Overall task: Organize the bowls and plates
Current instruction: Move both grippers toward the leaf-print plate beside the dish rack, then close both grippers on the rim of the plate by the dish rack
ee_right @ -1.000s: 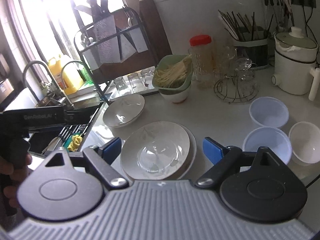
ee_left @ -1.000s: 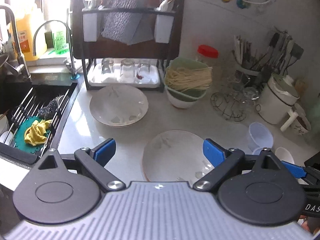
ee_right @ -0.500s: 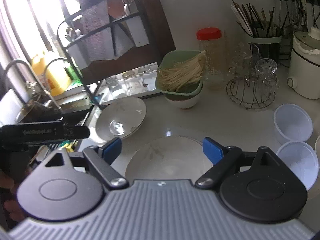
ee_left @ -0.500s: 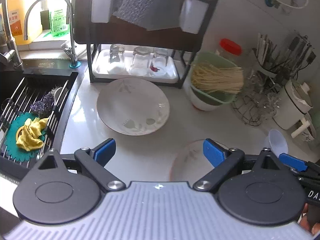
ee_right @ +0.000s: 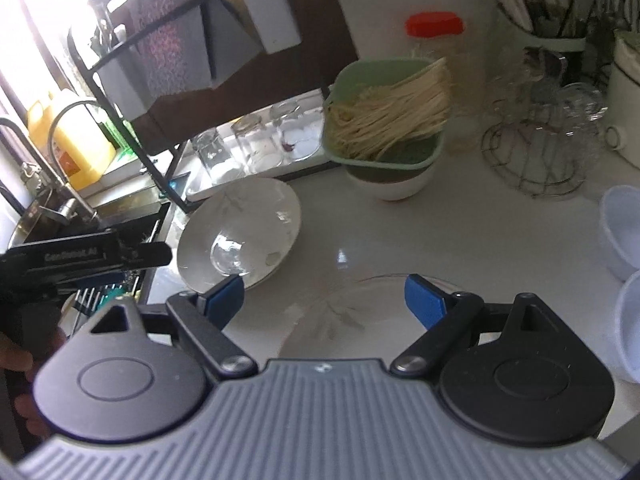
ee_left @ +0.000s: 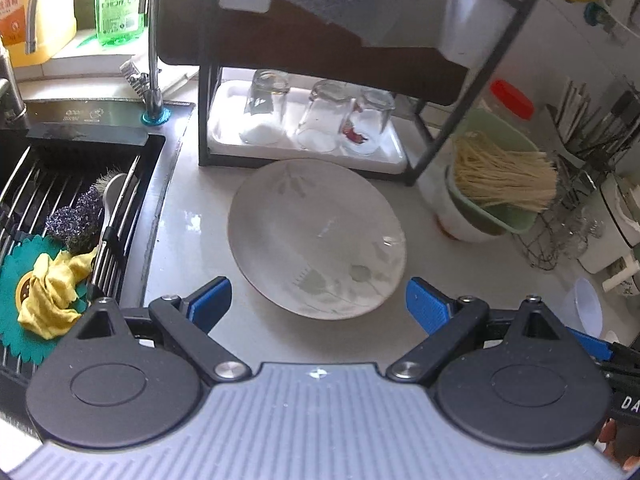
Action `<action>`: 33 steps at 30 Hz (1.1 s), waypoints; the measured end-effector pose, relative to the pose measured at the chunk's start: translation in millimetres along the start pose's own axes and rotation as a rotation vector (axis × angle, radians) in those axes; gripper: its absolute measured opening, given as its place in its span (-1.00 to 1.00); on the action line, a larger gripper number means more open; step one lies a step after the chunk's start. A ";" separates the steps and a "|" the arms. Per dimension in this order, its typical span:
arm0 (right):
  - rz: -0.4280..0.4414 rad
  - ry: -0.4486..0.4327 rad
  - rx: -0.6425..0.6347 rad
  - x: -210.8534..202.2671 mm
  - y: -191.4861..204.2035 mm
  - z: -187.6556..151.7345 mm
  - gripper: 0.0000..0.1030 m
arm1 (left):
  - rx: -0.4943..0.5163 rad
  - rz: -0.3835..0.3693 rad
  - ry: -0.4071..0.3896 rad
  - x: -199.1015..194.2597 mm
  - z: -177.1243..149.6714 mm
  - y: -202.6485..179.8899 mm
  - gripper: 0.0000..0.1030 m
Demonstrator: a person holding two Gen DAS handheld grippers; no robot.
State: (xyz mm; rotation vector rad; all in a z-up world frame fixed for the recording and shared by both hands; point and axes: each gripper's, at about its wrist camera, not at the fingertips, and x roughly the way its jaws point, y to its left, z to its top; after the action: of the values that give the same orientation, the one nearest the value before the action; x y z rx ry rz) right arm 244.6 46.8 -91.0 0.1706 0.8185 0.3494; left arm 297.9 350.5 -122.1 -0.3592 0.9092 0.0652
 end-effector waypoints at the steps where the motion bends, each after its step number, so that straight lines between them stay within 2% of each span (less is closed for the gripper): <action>1: 0.002 0.011 -0.008 4.8 4.6 1.2 0.71 | -0.001 -0.001 0.003 4.3 1.9 5.4 0.87; 4: -0.010 0.031 -0.044 18.1 17.9 5.3 0.71 | -0.007 -0.002 0.016 16.2 6.5 19.8 0.87; 13: -0.023 0.058 -0.022 58.0 37.2 18.8 0.71 | 0.011 -0.034 0.068 52.6 25.0 47.0 0.87; 22: -0.071 0.069 0.052 97.8 35.1 33.8 0.64 | 0.082 -0.070 0.122 96.9 48.0 45.5 0.87; 26: -0.080 0.086 0.073 115.3 34.6 36.9 0.52 | 0.103 -0.073 0.138 111.5 57.4 45.3 0.87; 30: -0.073 0.106 0.070 129.6 38.7 39.0 0.49 | 0.127 -0.065 0.127 117.8 64.9 47.1 0.86; 33: -0.069 0.122 0.070 140.2 42.3 42.1 0.35 | 0.128 -0.065 0.108 121.5 71.5 50.4 0.86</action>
State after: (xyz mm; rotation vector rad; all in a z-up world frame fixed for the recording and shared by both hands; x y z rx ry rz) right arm 354.0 137.2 -146.5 0.1873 0.9553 0.2683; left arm 416.8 409.9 -191.0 -0.2744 1.0029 -0.0727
